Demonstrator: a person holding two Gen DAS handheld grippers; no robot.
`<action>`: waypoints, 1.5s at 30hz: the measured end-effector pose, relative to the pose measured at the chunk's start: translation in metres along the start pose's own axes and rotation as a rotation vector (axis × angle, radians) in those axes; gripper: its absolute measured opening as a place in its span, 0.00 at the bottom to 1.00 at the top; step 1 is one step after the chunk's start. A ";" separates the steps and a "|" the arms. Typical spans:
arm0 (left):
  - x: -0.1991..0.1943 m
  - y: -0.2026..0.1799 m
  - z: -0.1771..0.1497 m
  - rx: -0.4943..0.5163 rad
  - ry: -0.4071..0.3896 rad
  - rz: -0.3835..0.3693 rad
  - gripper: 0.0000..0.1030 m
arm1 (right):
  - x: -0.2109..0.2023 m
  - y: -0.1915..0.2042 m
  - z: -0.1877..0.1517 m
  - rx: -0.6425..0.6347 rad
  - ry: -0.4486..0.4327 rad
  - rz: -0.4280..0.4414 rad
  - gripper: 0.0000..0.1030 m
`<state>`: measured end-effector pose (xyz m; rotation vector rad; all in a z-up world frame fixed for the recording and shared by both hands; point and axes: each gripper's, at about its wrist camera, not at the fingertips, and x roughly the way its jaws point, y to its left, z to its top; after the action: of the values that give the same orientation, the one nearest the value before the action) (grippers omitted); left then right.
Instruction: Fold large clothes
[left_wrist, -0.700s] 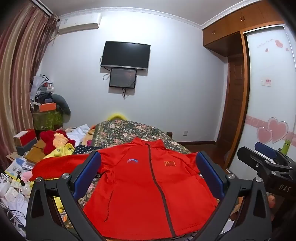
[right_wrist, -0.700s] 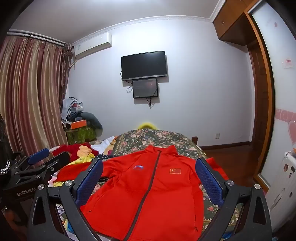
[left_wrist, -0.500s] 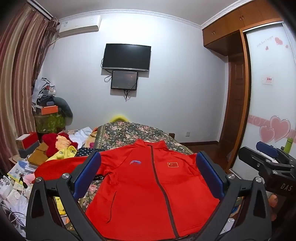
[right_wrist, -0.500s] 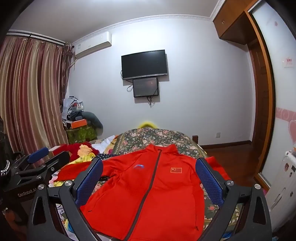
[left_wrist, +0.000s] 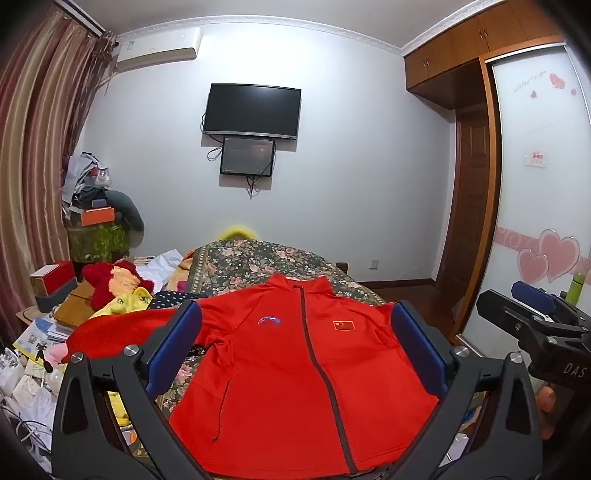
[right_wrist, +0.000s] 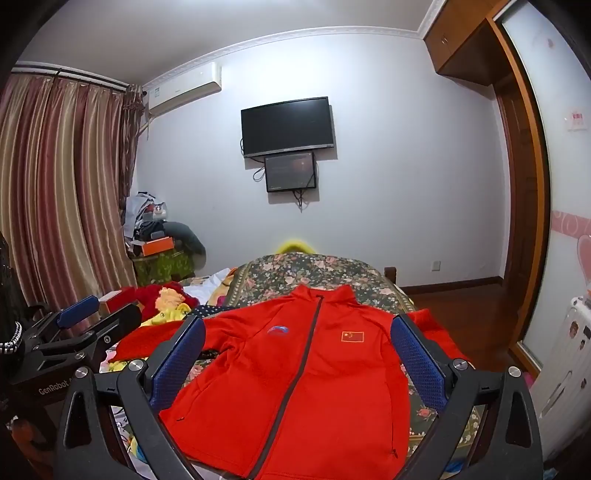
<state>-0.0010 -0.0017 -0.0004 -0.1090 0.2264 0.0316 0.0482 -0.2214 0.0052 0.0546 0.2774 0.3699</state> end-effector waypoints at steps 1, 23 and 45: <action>0.000 0.000 0.000 0.001 0.000 0.001 1.00 | 0.001 0.000 0.000 0.000 0.000 0.000 0.97; 0.010 0.002 -0.002 -0.002 0.019 -0.001 1.00 | 0.001 -0.001 0.000 0.004 0.001 0.001 0.98; 0.015 0.006 -0.007 -0.006 0.031 -0.010 1.00 | 0.001 -0.001 0.000 0.002 0.001 0.001 0.99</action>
<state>0.0114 0.0039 -0.0114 -0.1168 0.2564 0.0209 0.0493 -0.2223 0.0052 0.0569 0.2790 0.3706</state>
